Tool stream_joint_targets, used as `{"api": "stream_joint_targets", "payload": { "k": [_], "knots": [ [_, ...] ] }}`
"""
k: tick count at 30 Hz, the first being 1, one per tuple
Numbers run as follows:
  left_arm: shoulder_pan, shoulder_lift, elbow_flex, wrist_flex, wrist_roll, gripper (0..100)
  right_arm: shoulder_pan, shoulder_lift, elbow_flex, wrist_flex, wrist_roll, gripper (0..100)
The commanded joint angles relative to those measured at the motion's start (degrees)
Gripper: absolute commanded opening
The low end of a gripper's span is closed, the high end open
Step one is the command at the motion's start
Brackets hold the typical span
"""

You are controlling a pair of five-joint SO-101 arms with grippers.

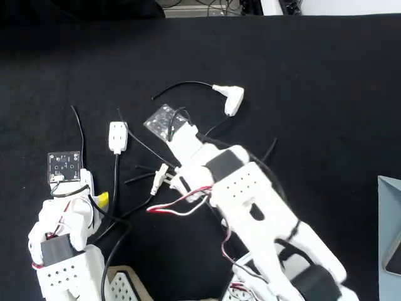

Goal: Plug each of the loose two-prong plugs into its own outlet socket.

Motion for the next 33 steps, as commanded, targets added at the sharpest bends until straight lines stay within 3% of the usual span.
{"api": "stream_joint_targets", "payload": {
  "k": [1,9,17,20,33],
  "knots": [
    [-0.22,-0.44,-0.40,-1.32,-0.62,30,-3.25,4.44,0.31,-5.10,-8.62,1.1],
    [-0.31,-0.44,-0.40,-1.32,-0.62,30,-8.35,20.62,-1.27,-13.54,-10.64,1.1],
    [-0.31,-0.44,-0.40,-1.32,-0.62,30,-9.49,36.35,-15.69,-1.67,-10.90,1.5],
    [-0.31,-0.44,-0.40,-1.32,-0.62,30,-10.46,39.60,-19.47,2.81,-10.90,7.4],
    [-0.40,-0.44,-0.40,-1.32,-0.62,30,-10.55,40.48,-22.29,7.30,-10.90,7.5]
  ]
}}
